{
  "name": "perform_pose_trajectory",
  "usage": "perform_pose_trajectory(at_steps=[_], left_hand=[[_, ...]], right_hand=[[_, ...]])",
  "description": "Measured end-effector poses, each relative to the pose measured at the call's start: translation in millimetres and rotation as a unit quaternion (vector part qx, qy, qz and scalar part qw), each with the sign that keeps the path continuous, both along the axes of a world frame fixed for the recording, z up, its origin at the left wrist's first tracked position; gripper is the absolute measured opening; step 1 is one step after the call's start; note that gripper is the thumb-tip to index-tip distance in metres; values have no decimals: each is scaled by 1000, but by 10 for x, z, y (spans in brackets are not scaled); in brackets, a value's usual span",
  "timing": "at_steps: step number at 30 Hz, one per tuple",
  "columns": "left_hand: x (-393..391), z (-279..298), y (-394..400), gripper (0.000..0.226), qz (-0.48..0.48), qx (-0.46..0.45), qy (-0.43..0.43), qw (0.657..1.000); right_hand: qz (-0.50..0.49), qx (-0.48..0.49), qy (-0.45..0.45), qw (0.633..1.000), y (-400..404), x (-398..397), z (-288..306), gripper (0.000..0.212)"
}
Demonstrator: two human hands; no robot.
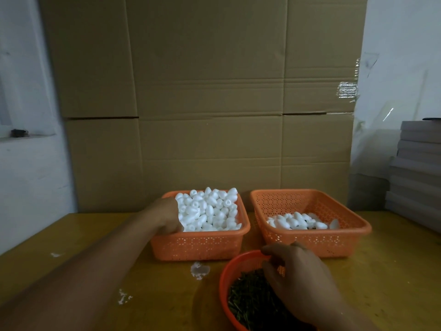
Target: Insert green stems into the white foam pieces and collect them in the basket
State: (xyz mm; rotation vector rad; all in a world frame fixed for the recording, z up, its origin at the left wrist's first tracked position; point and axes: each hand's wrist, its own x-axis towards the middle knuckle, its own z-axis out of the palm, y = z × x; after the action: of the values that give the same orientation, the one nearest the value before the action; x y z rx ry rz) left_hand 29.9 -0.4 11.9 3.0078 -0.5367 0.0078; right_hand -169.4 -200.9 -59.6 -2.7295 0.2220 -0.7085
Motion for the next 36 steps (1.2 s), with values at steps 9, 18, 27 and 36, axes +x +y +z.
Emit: perform_pose_trajectory(at_steps=[9, 18, 27, 36], left_hand=[[77, -72, 76, 21, -15, -102, -40, 994], [-234, -299, -8, 14, -82, -387, -147, 907], [-880, -623, -125, 35, -188, -470, -146, 850], [-1141, -845, -95, 37, -266, -451, -88, 847]], right_hand=[[2, -8, -3, 1000, 26, -11, 3, 34], [1, -9, 4, 1000, 32, 1, -4, 35], [0, -8, 11, 1000, 62, -19, 10, 35], [24, -46, 88, 995, 78, -54, 51, 18]])
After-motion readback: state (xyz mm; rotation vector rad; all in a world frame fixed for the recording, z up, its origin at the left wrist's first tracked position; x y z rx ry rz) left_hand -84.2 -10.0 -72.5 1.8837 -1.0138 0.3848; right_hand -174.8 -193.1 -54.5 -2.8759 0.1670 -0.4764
